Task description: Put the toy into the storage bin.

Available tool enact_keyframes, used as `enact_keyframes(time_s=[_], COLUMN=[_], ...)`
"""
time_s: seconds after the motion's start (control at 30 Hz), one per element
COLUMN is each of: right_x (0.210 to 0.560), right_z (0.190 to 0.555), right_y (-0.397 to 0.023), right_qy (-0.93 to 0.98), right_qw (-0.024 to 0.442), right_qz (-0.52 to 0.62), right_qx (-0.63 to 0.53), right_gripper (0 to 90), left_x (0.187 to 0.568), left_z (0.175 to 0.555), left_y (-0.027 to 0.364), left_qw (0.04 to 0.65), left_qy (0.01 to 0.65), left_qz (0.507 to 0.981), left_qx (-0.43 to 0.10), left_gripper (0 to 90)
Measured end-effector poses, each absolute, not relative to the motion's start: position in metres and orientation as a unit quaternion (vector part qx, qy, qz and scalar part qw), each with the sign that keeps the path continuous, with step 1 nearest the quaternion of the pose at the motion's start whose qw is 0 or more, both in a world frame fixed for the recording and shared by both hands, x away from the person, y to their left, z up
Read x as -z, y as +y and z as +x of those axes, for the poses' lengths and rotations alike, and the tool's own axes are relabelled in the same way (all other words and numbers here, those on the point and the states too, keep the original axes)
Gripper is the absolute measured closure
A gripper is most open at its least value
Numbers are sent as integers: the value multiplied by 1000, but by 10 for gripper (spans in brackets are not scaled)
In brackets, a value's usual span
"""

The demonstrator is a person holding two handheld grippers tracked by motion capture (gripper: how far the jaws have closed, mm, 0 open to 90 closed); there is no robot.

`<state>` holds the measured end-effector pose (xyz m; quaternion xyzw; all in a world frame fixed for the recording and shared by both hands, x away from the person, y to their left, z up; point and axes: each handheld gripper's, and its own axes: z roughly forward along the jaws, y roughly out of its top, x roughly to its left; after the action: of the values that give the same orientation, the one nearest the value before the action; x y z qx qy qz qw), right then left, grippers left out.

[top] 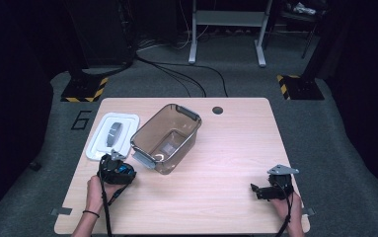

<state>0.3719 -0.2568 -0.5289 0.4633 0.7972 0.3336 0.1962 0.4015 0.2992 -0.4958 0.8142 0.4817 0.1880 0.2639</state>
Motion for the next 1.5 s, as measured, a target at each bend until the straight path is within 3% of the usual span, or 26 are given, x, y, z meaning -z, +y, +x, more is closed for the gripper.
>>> enact_keyframes(time_s=[0.67, 1.5], right_x=[529, 529], right_z=[372, 372], right_y=[-257, -257], right_qy=[797, 797], right_qw=[196, 197], right_qz=[464, 463], right_qx=[-334, -334], right_gripper=[5, 4], left_x=[476, 436], left_z=[387, 371], left_y=[311, 330], left_qw=[309, 395], left_qy=[482, 490], left_qz=[792, 730], left_qx=[-213, -266], left_gripper=[249, 250])
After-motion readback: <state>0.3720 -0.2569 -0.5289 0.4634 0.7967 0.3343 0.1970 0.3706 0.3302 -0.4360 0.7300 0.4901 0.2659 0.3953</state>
